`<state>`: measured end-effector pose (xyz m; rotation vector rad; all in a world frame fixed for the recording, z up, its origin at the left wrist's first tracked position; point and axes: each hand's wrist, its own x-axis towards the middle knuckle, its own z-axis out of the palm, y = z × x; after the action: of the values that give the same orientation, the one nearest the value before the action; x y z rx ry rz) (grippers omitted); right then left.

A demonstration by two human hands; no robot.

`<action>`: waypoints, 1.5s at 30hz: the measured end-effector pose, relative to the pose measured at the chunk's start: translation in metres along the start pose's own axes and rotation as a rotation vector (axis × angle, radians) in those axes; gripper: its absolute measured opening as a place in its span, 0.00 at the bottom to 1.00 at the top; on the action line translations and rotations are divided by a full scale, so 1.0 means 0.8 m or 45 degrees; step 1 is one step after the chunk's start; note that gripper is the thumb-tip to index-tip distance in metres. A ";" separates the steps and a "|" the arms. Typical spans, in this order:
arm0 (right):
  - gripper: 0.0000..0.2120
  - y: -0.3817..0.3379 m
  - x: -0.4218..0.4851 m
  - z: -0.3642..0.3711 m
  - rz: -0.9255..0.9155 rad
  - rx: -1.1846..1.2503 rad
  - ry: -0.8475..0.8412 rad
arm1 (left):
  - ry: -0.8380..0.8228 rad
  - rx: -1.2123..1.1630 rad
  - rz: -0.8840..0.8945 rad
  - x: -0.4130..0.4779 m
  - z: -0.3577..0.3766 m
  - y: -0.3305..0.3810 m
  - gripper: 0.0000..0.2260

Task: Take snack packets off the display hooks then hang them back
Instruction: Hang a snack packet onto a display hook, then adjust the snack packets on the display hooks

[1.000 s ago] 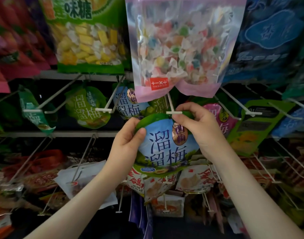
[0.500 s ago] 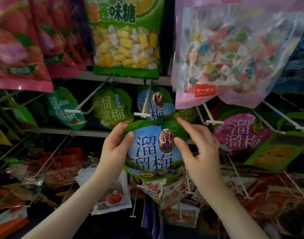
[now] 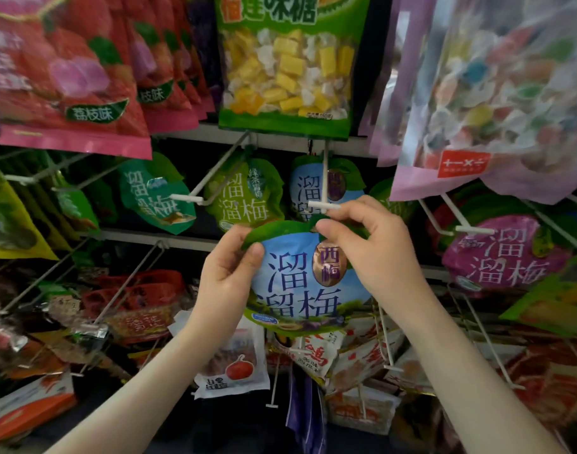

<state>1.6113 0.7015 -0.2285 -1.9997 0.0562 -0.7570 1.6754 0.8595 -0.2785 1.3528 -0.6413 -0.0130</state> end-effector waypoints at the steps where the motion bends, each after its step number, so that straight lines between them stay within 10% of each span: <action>1: 0.07 0.001 -0.001 0.002 -0.036 -0.010 0.043 | 0.014 0.026 0.004 0.001 0.001 0.003 0.09; 18: 0.04 -0.006 0.007 0.002 -0.013 -0.077 0.122 | 0.122 0.093 0.012 0.026 0.015 0.007 0.07; 23: 0.06 0.023 0.041 0.016 0.183 -0.081 0.173 | 0.313 0.652 0.037 0.034 0.035 -0.004 0.05; 27: 0.05 0.050 0.080 0.028 0.212 -0.090 0.281 | 0.298 1.166 0.436 0.050 0.058 -0.033 0.28; 37: 0.27 0.167 0.037 -0.008 0.480 -0.144 0.654 | -0.237 1.794 0.316 0.102 0.103 -0.114 0.41; 45: 0.49 0.209 0.060 -0.042 0.629 0.040 0.608 | -0.103 1.919 0.377 0.101 0.116 -0.138 0.44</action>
<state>1.6757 0.5693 -0.3274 -1.6352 0.7813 -0.8767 1.7405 0.7194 -0.3375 2.6698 -0.9548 0.7994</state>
